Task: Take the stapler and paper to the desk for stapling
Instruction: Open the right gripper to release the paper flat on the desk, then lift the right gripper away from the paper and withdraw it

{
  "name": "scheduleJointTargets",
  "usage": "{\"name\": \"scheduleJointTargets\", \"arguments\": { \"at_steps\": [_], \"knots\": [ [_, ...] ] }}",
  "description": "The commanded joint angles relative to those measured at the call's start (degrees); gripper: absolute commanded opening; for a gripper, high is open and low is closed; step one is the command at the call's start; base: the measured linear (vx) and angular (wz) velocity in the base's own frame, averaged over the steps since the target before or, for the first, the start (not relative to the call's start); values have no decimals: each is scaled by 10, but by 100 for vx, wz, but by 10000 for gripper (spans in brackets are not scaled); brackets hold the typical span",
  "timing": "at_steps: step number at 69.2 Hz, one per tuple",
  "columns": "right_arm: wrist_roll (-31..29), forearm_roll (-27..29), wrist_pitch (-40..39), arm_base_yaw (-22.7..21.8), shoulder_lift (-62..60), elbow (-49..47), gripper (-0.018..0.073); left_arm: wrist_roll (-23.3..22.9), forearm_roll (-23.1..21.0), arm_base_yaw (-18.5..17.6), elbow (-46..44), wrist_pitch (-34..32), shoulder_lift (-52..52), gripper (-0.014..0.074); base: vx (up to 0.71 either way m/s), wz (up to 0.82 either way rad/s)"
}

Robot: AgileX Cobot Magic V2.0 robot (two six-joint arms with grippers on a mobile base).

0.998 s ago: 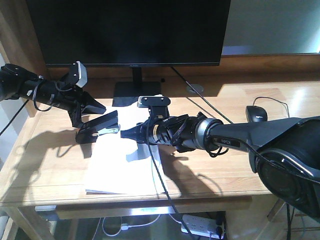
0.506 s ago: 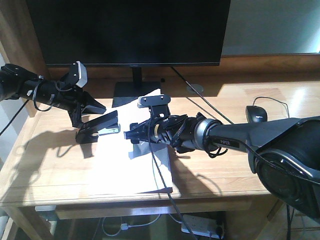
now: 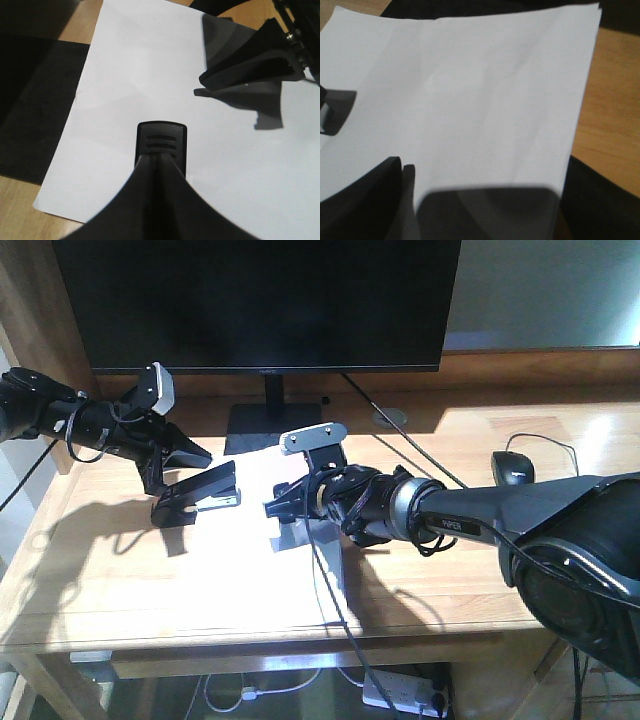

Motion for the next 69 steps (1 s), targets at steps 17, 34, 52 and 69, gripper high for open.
{"name": "scheduleJointTargets", "arguments": {
  "at_steps": [17, 34, 52, 69],
  "knots": [
    [-142, 117, 136, -1, -81, -13, 591, -6, -35, -1, -16, 10, -36, -6, 0, 0],
    [-388, 292, 182, -1, -145, -13, 591, -6, -35, -1, -16, 10, -36, -6, 0, 0],
    [-550, 438, 204, -1, -263, -13, 591, -6, -35, -1, -16, 10, -36, -6, 0, 0],
    [-559, 414, 213, -1, -396, 47, 591, -6, -35, -1, -16, 10, -36, -6, 0, 0]
  ]
}}
